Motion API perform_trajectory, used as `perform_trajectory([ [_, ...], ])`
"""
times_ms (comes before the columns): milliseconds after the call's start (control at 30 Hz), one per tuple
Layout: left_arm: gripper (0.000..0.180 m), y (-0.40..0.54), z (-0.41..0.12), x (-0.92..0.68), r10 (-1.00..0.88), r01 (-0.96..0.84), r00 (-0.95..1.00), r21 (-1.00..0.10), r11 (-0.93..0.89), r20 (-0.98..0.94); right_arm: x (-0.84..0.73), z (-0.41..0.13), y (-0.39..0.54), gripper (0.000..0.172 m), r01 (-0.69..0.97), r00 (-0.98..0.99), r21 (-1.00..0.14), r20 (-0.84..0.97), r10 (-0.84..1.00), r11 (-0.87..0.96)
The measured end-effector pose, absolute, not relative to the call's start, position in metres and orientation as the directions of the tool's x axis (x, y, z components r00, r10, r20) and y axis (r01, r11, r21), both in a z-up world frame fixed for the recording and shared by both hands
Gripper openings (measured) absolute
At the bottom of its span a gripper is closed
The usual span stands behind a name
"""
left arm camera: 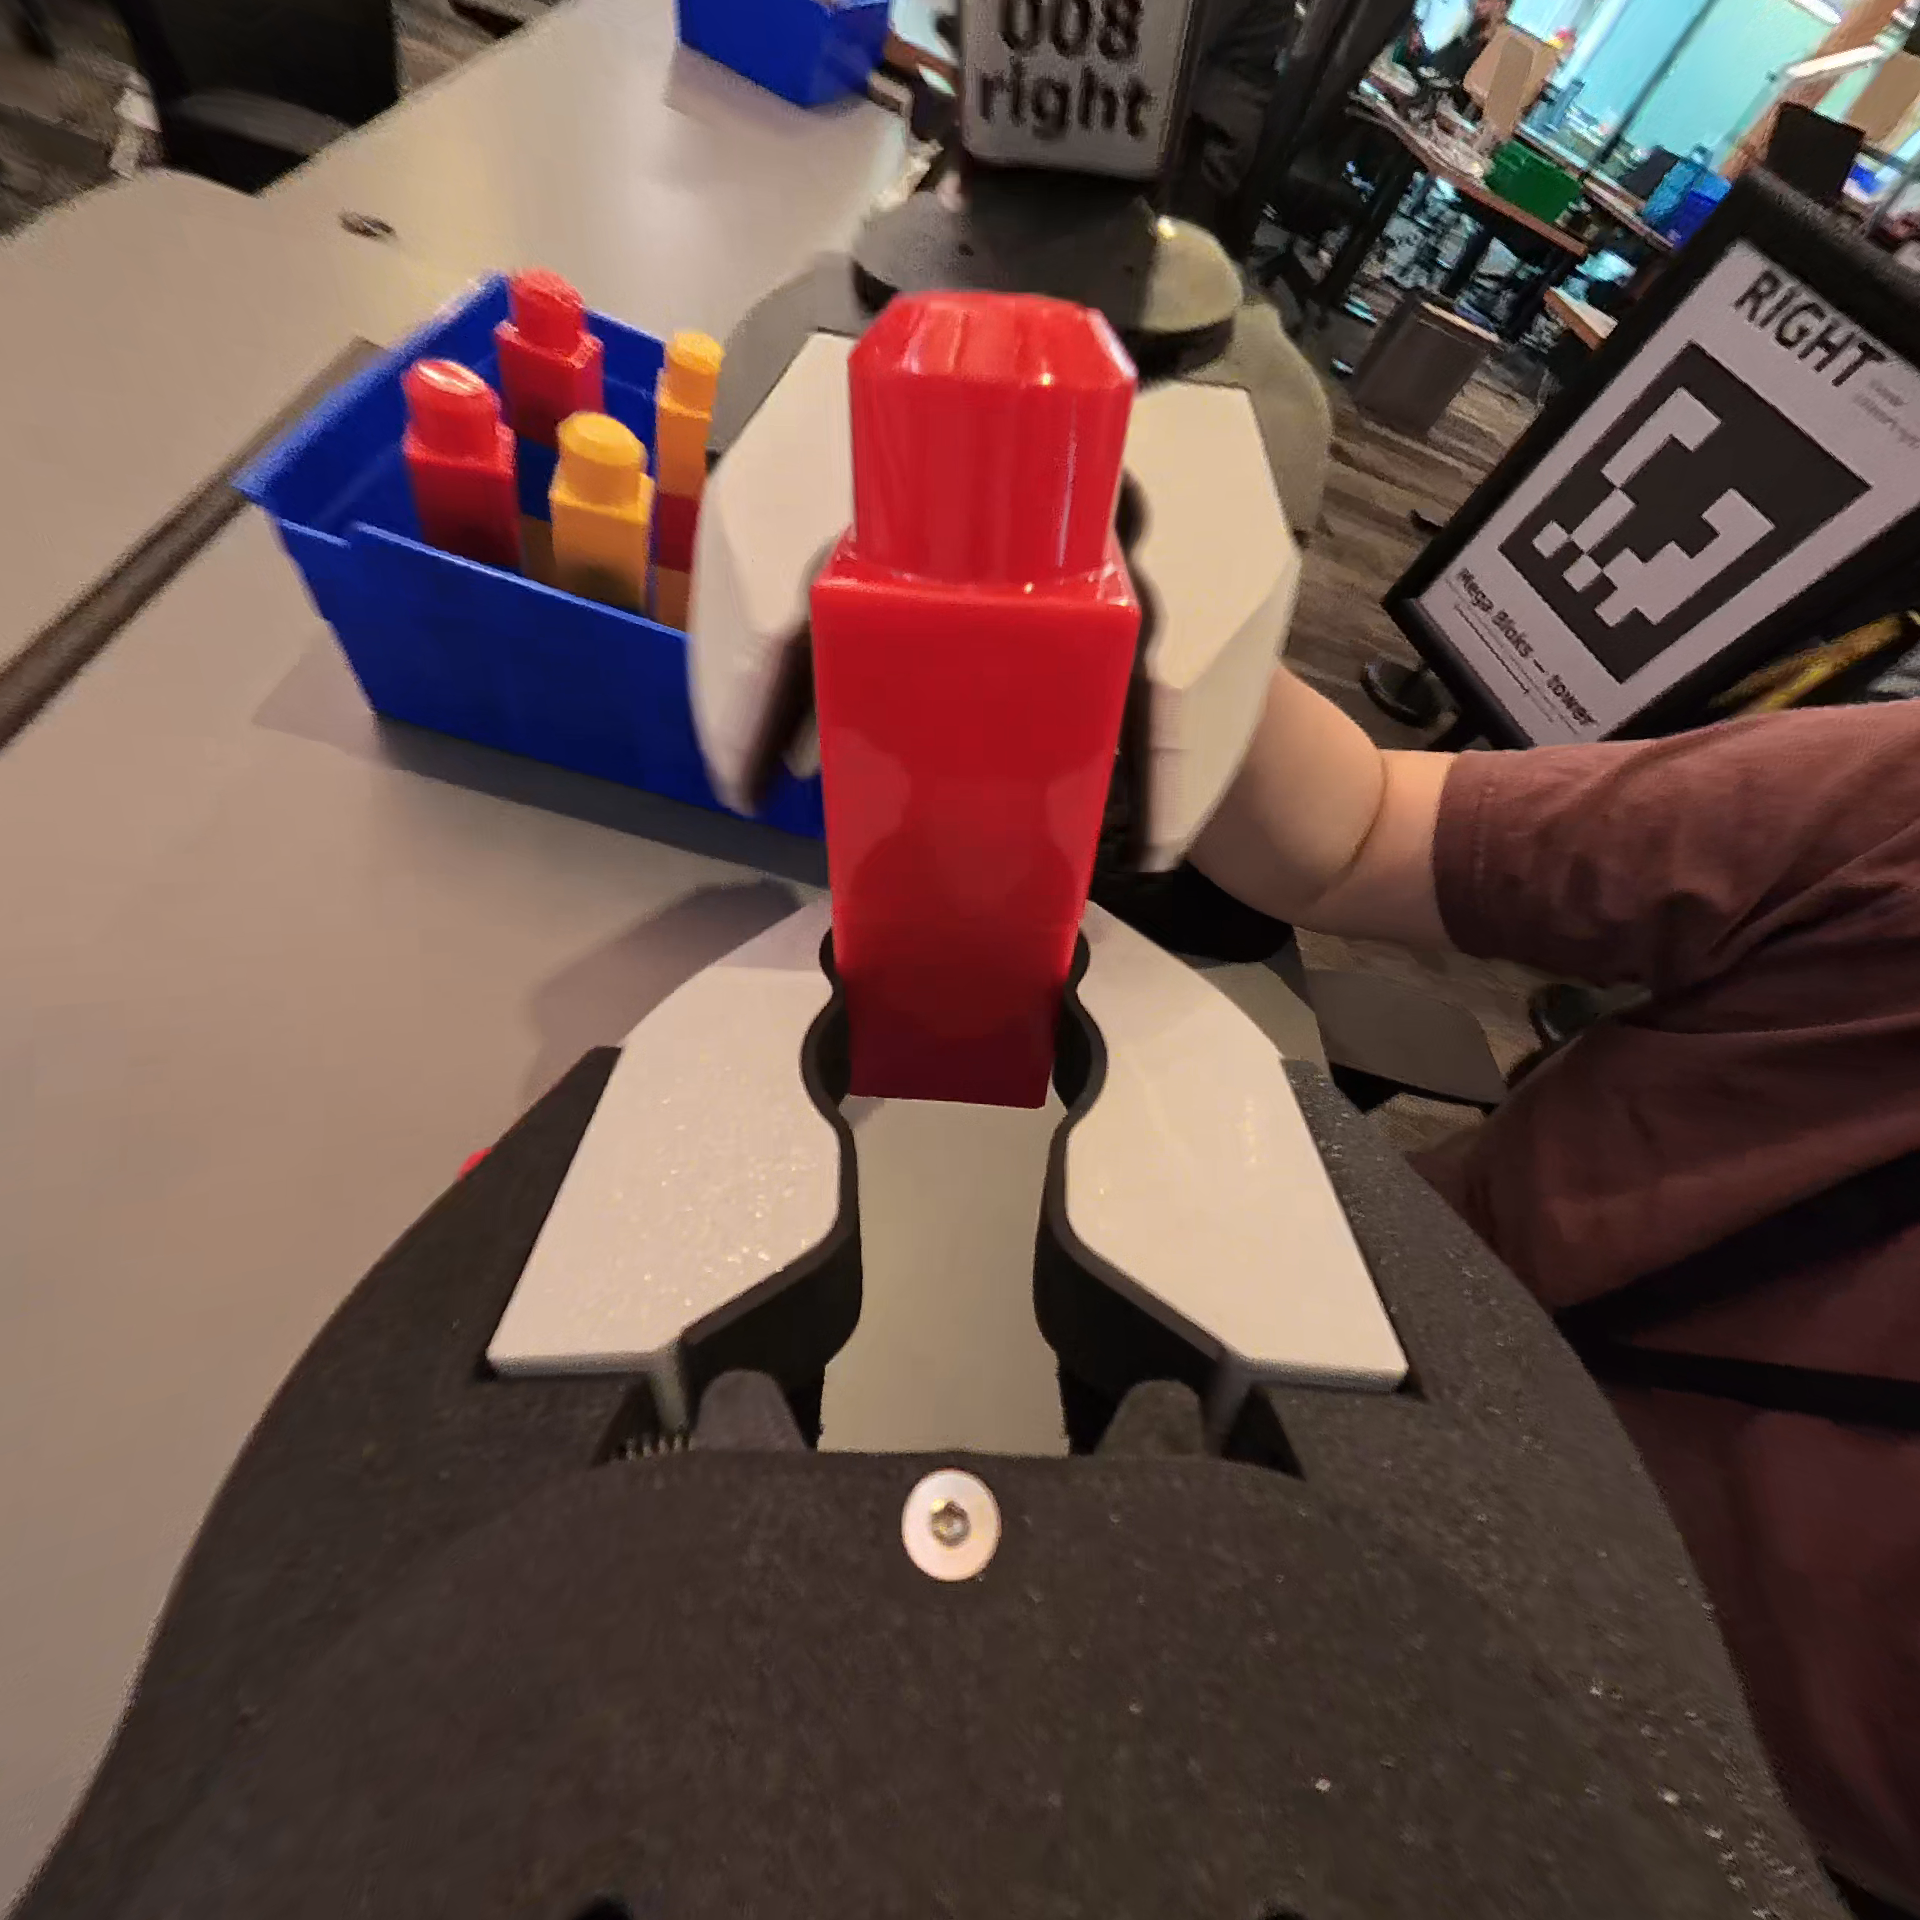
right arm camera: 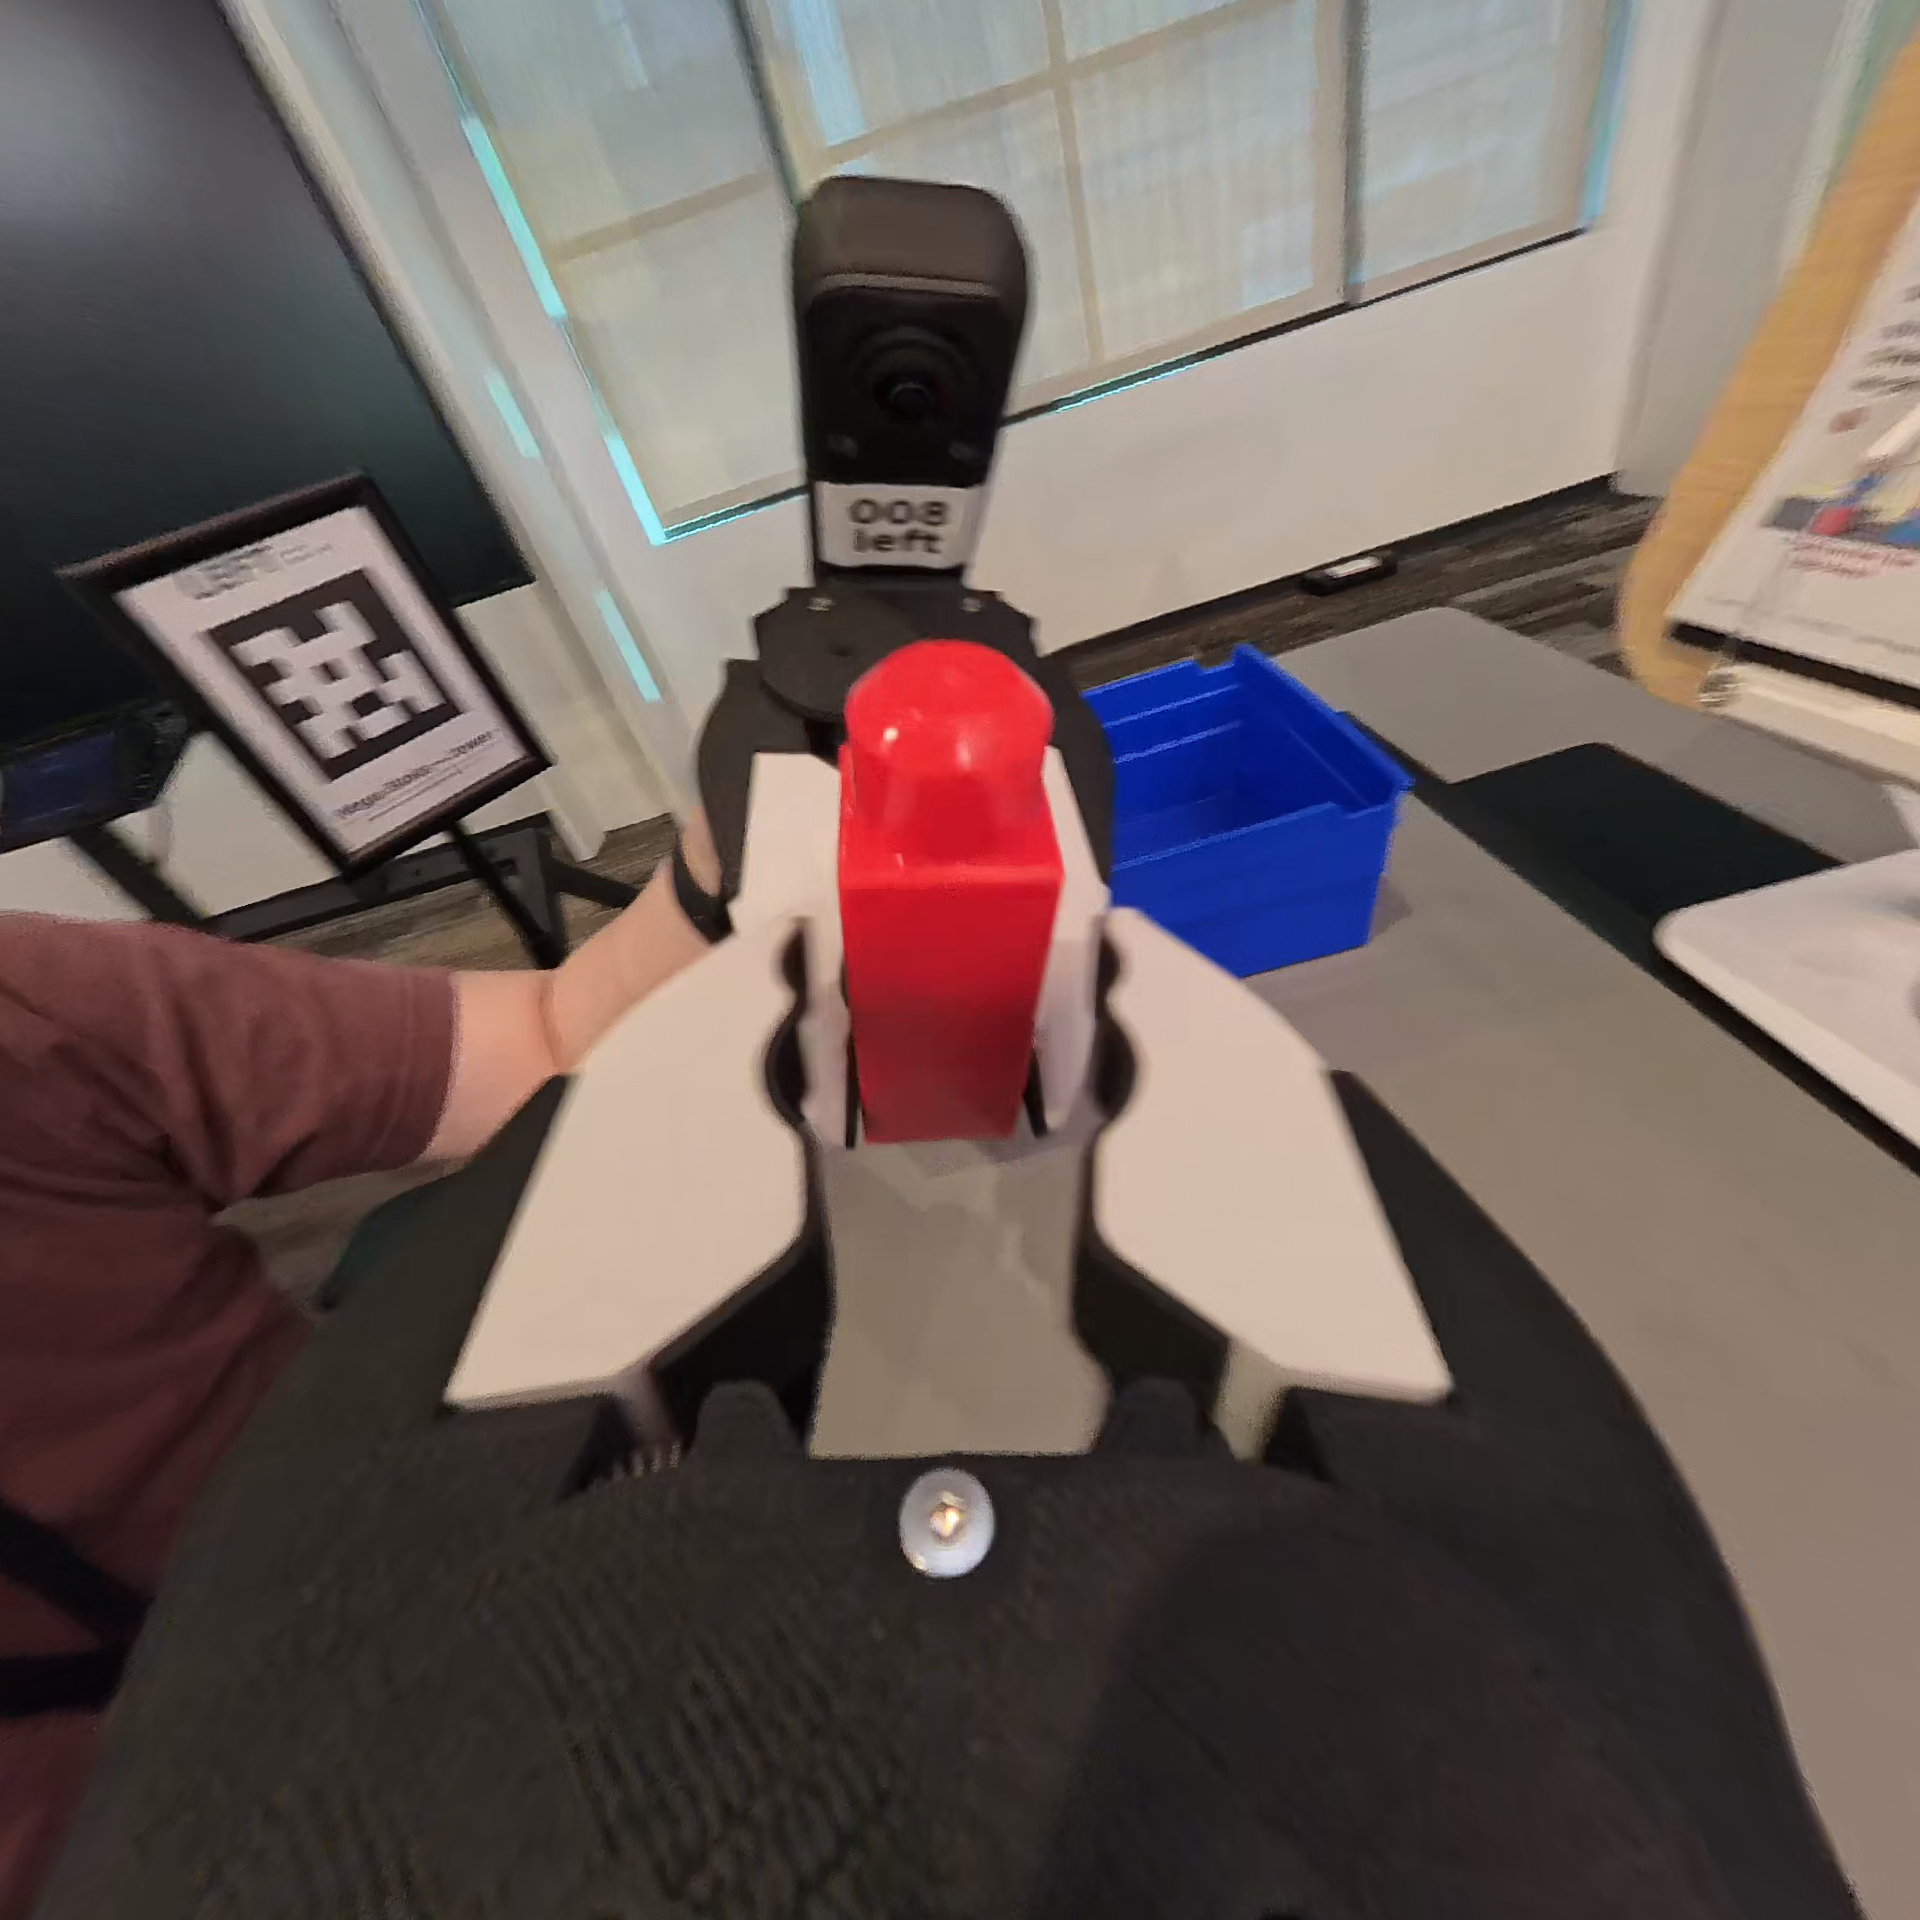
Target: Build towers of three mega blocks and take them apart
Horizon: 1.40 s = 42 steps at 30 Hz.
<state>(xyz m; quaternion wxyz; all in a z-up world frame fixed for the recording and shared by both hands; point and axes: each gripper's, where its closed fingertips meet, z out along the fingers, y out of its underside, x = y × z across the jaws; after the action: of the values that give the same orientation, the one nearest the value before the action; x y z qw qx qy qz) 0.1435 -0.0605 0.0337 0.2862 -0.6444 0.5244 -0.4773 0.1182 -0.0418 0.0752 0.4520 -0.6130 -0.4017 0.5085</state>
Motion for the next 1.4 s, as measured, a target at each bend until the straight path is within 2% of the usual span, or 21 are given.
perform_trajectory([
  [33,0.036,-0.054,0.037,0.136,-0.954,-0.398,0.029,-0.872,-0.284,0.298,0.121,0.076,-0.034,0.074,0.023,0.217,-0.963,-0.256,0.942,-0.268],
  [67,0.036,-0.044,0.039,0.125,-0.960,-0.399,0.086,-0.873,-0.279,0.268,0.125,0.075,-0.029,0.072,0.020,0.255,-0.963,-0.256,0.932,-0.270],
  [133,0.036,-0.011,0.044,0.091,-0.949,-0.408,0.279,-0.876,-0.256,0.147,0.134,0.055,-0.006,0.053,0.053,0.414,-0.941,-0.283,0.865,-0.334],
  [200,0.036,0.012,0.053,0.052,-0.902,-0.397,0.427,-0.882,-0.255,0.068,0.142,0.002,0.019,0.057,0.187,0.613,-0.867,-0.264,0.745,-0.461],
  [267,0.036,0.025,0.061,0.018,-0.846,-0.373,0.531,-0.882,-0.287,0.050,0.139,-0.054,0.028,0.059,0.333,0.697,-0.757,-0.204,0.688,-0.562],
  [400,0.036,0.029,0.078,-0.013,-0.800,-0.266,0.589,-0.909,-0.322,0.111,0.138,-0.122,0.032,0.059,0.506,0.757,-0.566,-0.072,0.650,-0.651],
  [567,0.036,0.027,0.076,-0.010,-0.813,-0.253,0.561,-0.904,-0.345,0.153,0.142,-0.149,0.031,0.054,0.596,0.760,-0.434,0.036,0.648,-0.675],
  [633,0.036,0.027,0.073,-0.004,-0.824,-0.270,0.546,-0.899,-0.346,0.153,0.147,-0.160,0.026,0.050,0.623,0.754,-0.357,0.038,0.655,-0.696],
  [667,0.036,0.026,0.071,-0.001,-0.830,-0.279,0.536,-0.896,-0.346,0.154,0.143,-0.162,0.022,0.038,0.625,0.742,-0.355,-0.007,0.671,-0.695],
  [700,0.036,0.026,0.069,0.001,-0.835,-0.288,0.528,-0.893,-0.347,0.154,0.140,-0.161,0.019,0.037,0.614,0.736,-0.360,-0.062,0.675,-0.702],
  [733,0.036,0.026,0.067,0.002,-0.837,-0.294,0.525,-0.890,-0.349,0.155,0.140,-0.157,0.016,0.037,0.606,0.731,-0.358,-0.102,0.675,-0.710],
  [767,0.036,0.027,0.066,0.002,-0.835,-0.293,0.526,-0.887,-0.356,0.161,0.138,-0.148,0.017,0.037,0.583,0.722,-0.403,-0.141,0.678,-0.705],
  [833,0.036,0.026,0.065,0.006,-0.841,-0.281,0.506,-0.886,-0.368,0.189,0.130,-0.109,0.025,0.037,0.467,0.695,-0.564,-0.242,0.677,-0.681],
  [933,0.036,0.016,0.065,0.025,-0.878,-0.275,0.414,-0.886,-0.373,0.241,0.123,-0.016,0.024,0.037,0.162,0.533,-0.796,-0.426,0.731,-0.583],
  [1000,0.036,0.008,0.064,0.044,-0.899,-0.277,0.349,-0.887,-0.369,0.265,0.132,0.052,0.015,0.037,-0.077,0.374,-0.885,-0.452,0.810,-0.459],
  [1067,0.036,-0.006,0.062,0.070,-0.928,-0.282,0.244,-0.895,-0.345,0.281,0.147,0.107,-0.006,0.037,-0.271,0.210,-0.898,-0.408,0.888,-0.348],
  [1167,0.036,-0.034,0.062,0.116,-0.948,-0.261,0.044,-0.912,-0.315,0.315,0.164,0.149,-0.034,0.037,-0.436,0.039,-0.859,-0.315,0.948,-0.268],
  [1233,0.036,-0.049,0.055,0.140,-0.954,-0.279,-0.033,-0.919,-0.279,0.299,0.169,0.156,-0.039,0.037,-0.475,0.009,-0.842,-0.296,0.955,-0.257],
  [1400,0.036,-0.063,0.034,0.166,-0.960,-0.341,-0.053,-0.909,-0.241,0.274,0.169,0.154,-0.037,0.037,-0.467,0.043,-0.852,-0.288,0.957,-0.235],
])
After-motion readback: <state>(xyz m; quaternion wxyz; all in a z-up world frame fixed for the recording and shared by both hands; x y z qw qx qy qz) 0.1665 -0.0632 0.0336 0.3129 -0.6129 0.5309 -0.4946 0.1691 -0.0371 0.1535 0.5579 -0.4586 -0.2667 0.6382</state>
